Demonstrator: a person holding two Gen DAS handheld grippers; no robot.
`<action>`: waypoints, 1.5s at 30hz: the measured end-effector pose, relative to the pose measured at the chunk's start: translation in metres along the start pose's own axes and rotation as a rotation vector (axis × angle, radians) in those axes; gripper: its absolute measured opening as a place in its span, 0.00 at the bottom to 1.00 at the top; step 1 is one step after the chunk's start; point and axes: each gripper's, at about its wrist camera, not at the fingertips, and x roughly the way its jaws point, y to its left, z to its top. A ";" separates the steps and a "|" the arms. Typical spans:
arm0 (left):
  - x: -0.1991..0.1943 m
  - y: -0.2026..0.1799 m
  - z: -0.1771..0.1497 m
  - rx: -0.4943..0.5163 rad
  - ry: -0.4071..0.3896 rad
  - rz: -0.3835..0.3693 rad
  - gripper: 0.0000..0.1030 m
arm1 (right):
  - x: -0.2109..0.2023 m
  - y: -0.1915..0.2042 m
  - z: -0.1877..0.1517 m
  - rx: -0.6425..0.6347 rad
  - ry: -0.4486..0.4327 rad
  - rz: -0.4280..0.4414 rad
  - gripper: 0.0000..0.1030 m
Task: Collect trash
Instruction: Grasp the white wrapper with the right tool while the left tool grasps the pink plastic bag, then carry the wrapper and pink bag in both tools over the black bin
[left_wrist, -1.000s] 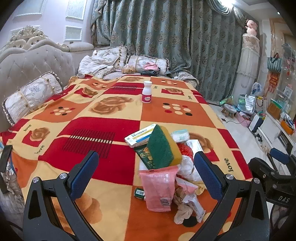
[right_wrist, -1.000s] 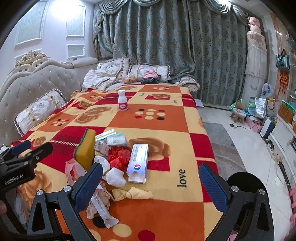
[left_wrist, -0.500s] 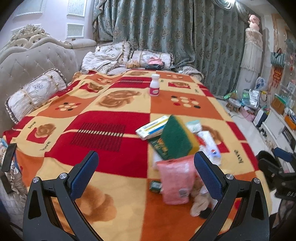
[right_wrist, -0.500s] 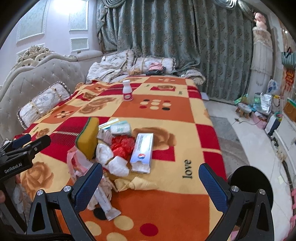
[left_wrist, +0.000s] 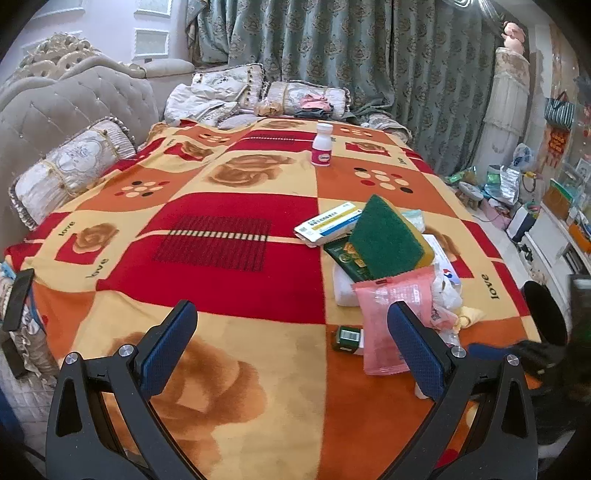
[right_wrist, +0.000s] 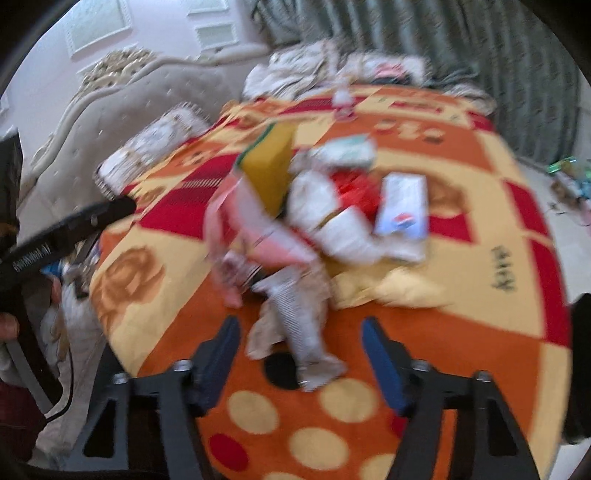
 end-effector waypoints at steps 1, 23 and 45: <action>0.002 -0.002 -0.002 -0.003 0.006 -0.014 0.99 | 0.008 0.003 0.000 -0.006 0.012 0.007 0.54; 0.065 -0.064 -0.005 0.065 0.102 -0.115 0.73 | 0.005 -0.023 -0.014 0.068 0.034 0.105 0.26; 0.020 -0.060 0.017 0.045 0.141 -0.228 0.17 | -0.025 -0.050 -0.009 0.136 -0.054 0.105 0.16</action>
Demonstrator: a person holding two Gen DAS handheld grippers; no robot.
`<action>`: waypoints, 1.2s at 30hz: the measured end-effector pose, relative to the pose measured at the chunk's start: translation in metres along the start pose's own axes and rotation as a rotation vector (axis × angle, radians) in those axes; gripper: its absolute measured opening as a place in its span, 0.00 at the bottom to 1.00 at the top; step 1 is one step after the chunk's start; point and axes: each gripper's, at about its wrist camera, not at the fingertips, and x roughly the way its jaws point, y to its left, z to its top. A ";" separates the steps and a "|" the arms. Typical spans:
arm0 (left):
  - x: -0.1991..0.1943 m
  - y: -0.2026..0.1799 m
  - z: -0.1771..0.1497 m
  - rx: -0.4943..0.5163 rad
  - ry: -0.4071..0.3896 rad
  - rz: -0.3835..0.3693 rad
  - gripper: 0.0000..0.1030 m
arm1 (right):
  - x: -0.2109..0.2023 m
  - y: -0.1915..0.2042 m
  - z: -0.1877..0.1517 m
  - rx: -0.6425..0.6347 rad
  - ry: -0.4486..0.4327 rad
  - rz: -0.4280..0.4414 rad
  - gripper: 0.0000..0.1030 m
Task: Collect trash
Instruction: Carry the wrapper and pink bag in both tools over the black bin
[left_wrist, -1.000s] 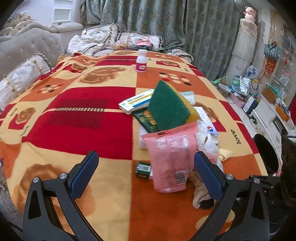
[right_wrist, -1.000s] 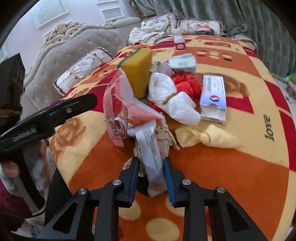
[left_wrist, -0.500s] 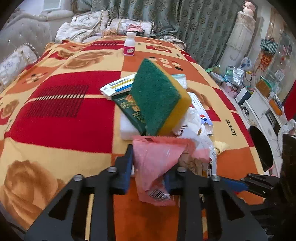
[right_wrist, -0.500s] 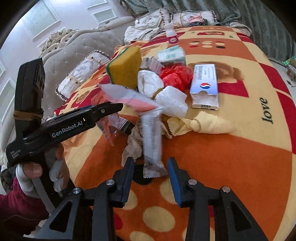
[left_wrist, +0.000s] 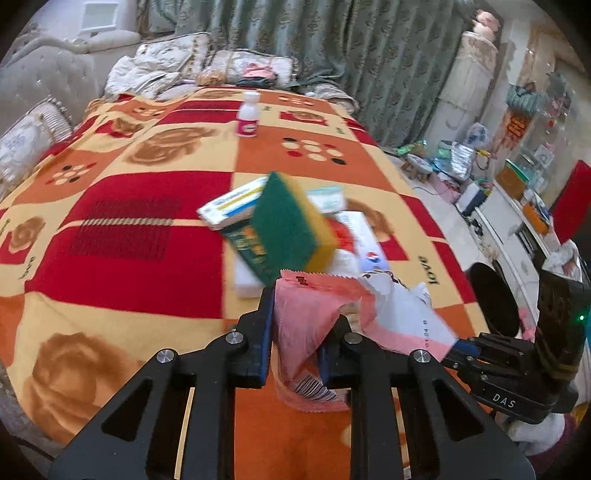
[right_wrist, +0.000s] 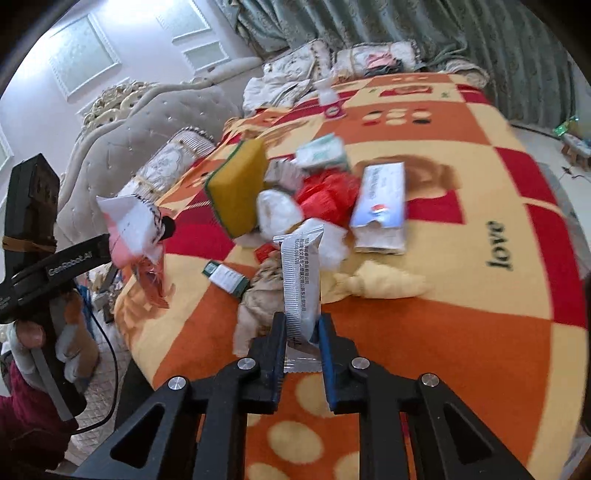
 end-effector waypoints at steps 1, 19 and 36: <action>0.001 -0.008 0.000 0.013 0.005 -0.011 0.17 | -0.004 -0.003 -0.001 0.006 -0.005 -0.006 0.16; 0.064 -0.163 0.014 0.195 0.086 -0.178 0.17 | -0.113 -0.109 -0.017 0.148 -0.135 -0.238 0.16; 0.123 -0.291 0.028 0.259 0.142 -0.378 0.17 | -0.167 -0.220 -0.043 0.332 -0.165 -0.402 0.16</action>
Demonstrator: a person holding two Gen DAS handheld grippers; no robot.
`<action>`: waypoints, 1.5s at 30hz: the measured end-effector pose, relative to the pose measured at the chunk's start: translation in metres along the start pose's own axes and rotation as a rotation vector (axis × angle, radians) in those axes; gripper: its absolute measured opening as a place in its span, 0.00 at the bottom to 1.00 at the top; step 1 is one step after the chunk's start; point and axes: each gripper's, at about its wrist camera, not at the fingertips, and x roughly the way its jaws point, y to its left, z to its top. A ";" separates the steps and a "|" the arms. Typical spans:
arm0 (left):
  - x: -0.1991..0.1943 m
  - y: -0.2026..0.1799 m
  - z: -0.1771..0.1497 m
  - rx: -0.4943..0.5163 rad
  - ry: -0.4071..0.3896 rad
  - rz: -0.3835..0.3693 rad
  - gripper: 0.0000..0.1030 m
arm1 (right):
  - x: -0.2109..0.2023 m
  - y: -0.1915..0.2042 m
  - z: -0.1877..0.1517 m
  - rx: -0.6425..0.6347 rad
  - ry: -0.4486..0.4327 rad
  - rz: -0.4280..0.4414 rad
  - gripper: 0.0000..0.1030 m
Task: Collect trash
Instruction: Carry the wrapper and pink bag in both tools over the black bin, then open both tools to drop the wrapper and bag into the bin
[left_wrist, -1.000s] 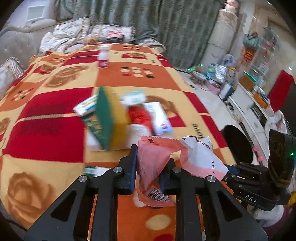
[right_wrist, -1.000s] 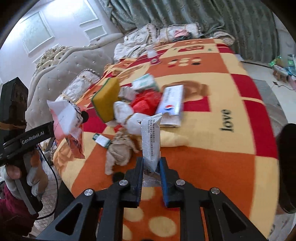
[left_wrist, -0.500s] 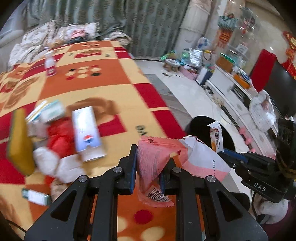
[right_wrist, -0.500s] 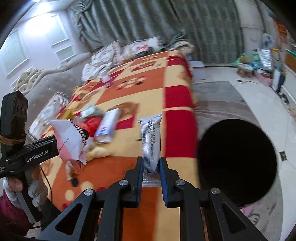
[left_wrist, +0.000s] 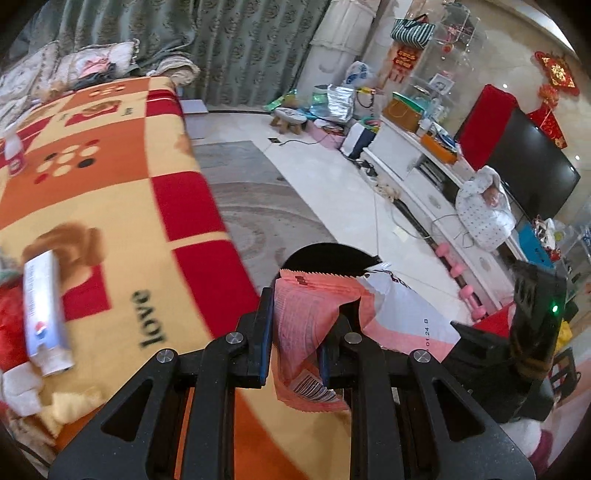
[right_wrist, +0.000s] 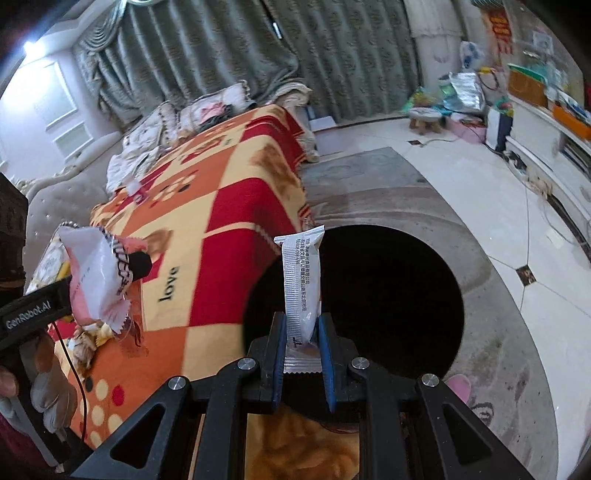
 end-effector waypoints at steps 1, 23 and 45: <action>0.003 -0.003 0.001 -0.002 -0.001 -0.011 0.18 | 0.001 -0.004 0.000 0.008 0.002 -0.003 0.16; 0.035 -0.011 -0.001 -0.017 0.063 -0.167 0.59 | 0.006 -0.027 -0.010 0.092 0.019 -0.069 0.36; -0.020 0.041 -0.031 -0.053 -0.003 0.140 0.59 | 0.011 0.017 -0.011 0.032 0.036 -0.013 0.38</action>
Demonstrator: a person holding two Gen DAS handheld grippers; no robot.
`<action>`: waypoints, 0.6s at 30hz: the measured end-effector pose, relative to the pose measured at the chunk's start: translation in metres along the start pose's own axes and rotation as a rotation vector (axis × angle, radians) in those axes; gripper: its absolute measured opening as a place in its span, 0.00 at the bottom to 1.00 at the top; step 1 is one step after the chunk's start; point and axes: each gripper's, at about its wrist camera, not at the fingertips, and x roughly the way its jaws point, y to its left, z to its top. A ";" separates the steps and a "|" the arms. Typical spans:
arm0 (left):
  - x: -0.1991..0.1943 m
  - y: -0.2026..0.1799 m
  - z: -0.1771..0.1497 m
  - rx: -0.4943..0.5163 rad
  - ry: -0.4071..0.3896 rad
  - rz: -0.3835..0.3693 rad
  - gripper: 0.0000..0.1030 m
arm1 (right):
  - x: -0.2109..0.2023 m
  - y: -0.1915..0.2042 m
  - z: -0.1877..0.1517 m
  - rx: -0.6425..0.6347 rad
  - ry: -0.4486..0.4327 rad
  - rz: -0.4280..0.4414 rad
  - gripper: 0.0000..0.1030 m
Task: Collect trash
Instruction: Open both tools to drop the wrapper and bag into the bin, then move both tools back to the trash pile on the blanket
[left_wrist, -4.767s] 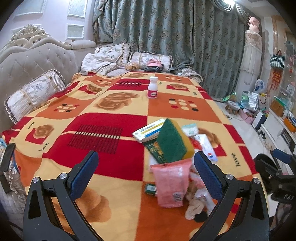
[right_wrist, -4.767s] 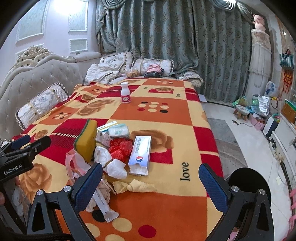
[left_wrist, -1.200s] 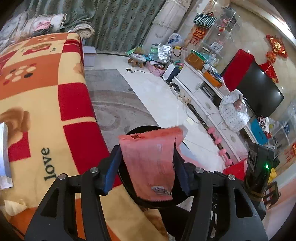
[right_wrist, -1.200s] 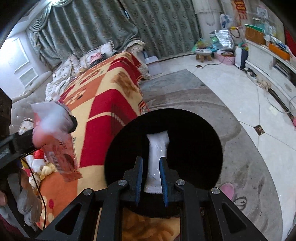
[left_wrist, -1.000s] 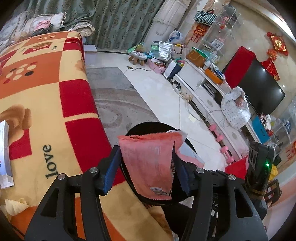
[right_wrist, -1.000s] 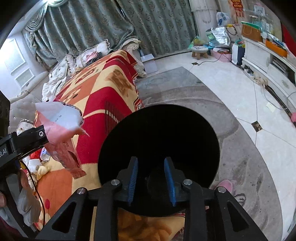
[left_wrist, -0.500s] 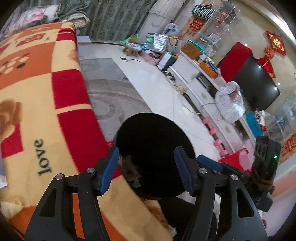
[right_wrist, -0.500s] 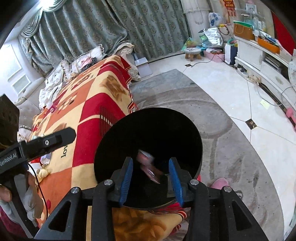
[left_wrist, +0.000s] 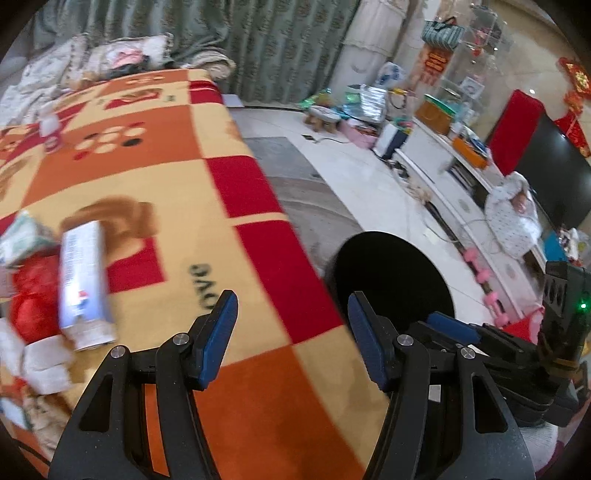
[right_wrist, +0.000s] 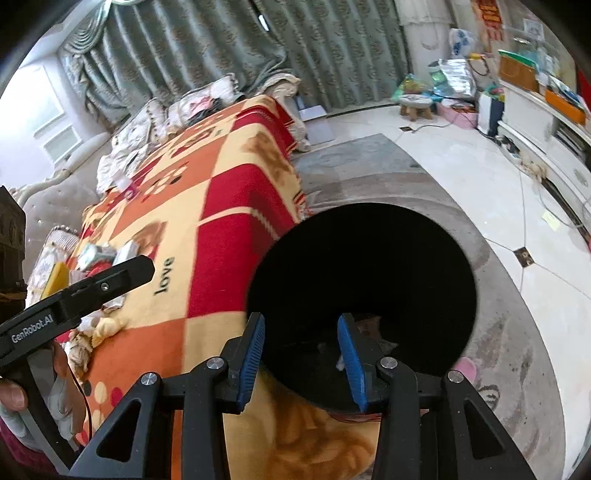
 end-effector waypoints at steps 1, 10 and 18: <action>-0.005 0.005 -0.002 -0.004 -0.008 0.017 0.59 | 0.001 0.005 0.000 -0.008 0.002 0.005 0.38; -0.054 0.055 -0.023 -0.055 -0.050 0.142 0.59 | 0.011 0.066 -0.005 -0.092 0.032 0.064 0.39; -0.107 0.115 -0.051 -0.101 -0.074 0.235 0.59 | 0.025 0.130 -0.012 -0.181 0.069 0.143 0.47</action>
